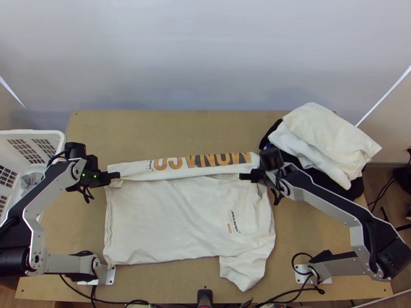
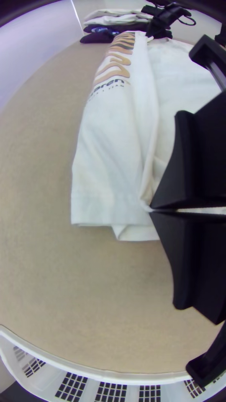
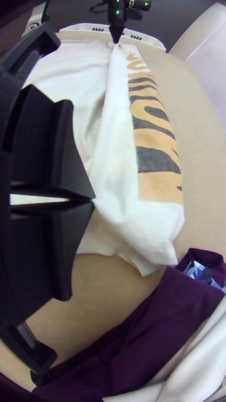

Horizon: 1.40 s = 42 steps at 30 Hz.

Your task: Fold the t-shirt

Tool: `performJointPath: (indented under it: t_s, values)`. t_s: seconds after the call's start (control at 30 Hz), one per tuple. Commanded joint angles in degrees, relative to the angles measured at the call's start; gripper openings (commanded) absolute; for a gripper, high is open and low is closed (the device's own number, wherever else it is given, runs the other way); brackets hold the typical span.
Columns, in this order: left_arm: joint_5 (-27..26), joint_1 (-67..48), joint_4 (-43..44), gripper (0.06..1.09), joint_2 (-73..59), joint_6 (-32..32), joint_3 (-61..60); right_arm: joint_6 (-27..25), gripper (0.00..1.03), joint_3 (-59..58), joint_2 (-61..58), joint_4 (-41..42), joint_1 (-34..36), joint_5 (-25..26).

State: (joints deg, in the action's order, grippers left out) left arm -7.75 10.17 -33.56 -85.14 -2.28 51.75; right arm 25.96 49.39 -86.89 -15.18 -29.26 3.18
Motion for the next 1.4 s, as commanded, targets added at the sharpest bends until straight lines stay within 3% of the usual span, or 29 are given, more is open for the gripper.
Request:
performJointPath:
  t_s: [0.0,0.8,0.83,0.87,0.9,0.93,1.03,1.07,1.17,1.27,1.37]
  values:
    - [0.1,0.64,-0.45,0.09,1.38,1.05,-0.95,-0.2,0.03,-2.36,0.23,1.82,-0.98,1.57]
    - [0.01,-0.86,-2.03,0.09,10.26,1.41,-7.8,-0.29,0.03,-6.5,3.04,0.15,-3.26,5.52]
    - [-0.07,-0.86,-1.51,0.17,10.35,0.61,-7.89,-0.38,0.03,-6.41,2.96,0.24,-3.18,5.52]
    - [-0.6,-0.86,-1.07,0.35,10.35,-0.35,-7.89,-0.47,0.1,-6.41,2.96,0.15,-3.09,5.52]
    - [-2.01,-0.95,-1.07,0.52,10.7,0.0,-7.98,-0.47,0.25,-6.41,3.13,0.06,-3.0,5.61]
    - [-2.62,-1.03,-0.89,0.61,11.49,0.26,-8.24,-0.55,0.38,-6.41,3.57,-0.46,-2.91,5.52]
    - [-2.97,-0.86,0.43,0.98,12.28,-1.41,-7.54,-0.38,0.65,-5.79,5.94,-4.07,-2.91,5.52]
    - [-3.15,-0.51,0.08,1.04,12.28,-1.85,-6.83,0.06,0.72,-5.18,7.18,-6.44,-2.91,5.43]
    - [-3.85,0.02,-3.88,1.04,13.07,-2.99,-4.2,1.55,0.86,-2.54,12.01,-14.79,-3.0,4.91]
    - [-4.82,0.99,-4.76,1.04,15.62,-2.9,-3.67,4.81,0.88,1.06,18.43,-24.9,-3.18,2.62]
    - [-5.52,1.25,-6.87,1.04,18.08,-2.9,-3.32,13.68,0.88,2.38,24.67,-34.74,-3.09,-1.69]
